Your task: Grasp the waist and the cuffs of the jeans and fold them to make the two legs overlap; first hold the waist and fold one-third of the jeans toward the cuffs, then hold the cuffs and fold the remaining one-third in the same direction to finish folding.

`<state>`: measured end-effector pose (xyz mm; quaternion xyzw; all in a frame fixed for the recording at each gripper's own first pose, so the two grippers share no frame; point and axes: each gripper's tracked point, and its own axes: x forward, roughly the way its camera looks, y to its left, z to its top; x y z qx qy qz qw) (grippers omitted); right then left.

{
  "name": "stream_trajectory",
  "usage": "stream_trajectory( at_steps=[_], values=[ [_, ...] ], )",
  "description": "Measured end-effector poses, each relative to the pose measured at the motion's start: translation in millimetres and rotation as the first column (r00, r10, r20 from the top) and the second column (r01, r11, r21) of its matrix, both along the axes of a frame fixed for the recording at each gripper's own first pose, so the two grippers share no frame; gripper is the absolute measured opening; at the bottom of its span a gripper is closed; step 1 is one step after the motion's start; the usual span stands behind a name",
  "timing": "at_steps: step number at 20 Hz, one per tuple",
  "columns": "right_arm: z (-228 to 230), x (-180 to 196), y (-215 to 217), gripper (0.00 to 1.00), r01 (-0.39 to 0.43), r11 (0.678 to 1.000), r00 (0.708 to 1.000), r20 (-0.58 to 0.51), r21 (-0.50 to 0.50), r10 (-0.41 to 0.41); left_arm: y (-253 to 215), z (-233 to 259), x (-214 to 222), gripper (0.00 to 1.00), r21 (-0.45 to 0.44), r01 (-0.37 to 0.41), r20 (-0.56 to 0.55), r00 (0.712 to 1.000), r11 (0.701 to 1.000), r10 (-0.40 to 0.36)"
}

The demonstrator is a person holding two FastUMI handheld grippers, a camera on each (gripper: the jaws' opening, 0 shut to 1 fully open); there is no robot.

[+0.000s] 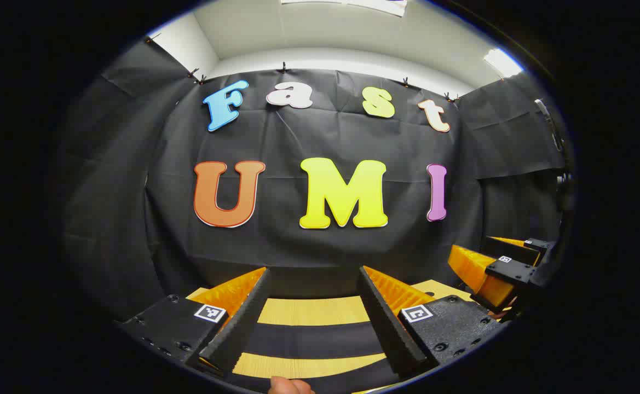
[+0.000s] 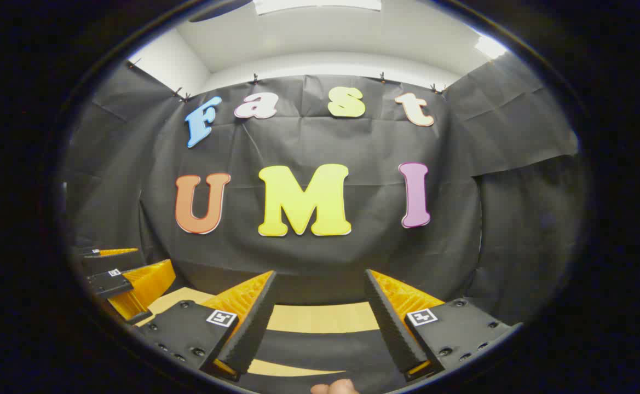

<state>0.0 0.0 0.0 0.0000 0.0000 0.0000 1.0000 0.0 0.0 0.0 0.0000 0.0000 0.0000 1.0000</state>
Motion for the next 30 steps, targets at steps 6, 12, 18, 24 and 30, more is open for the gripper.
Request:
stream_trajectory(
  at_steps=[6,12,18,24,30],
  values=[
    [-3.4,4.8,10.2,0.94,-0.028,1.0,1.0,-0.006,-0.006,0.028,11.9,-3.2,0.6,1.0,0.029,-0.022,-0.003,1.0,0.999,0.022],
    [-11.1,4.7,20.3,0.97,-0.056,0.998,0.998,-0.019,-0.013,0.055,22.3,-14.0,-0.2,1.0,0.043,-0.036,-0.024,0.999,0.998,0.037],
    [-12.2,9.0,21.1,0.94,-0.062,0.998,0.998,-0.022,-0.007,0.062,33.3,-18.5,4.4,1.0,0.035,-0.051,-0.037,0.998,0.998,0.052],
    [-21.8,18.7,20.0,0.94,-0.066,0.998,0.996,-0.056,0.012,0.066,87.1,-34.0,-2.0,1.0,-0.053,-0.158,-0.109,0.982,0.986,0.152],
    [-26.3,30.5,2.0,0.99,-0.053,0.999,0.995,-0.08,-0.008,0.053,182.2,-103.0,-70.4,1.0,-0.28,-0.368,-0.378,0.891,0.887,0.25]
  ],
)
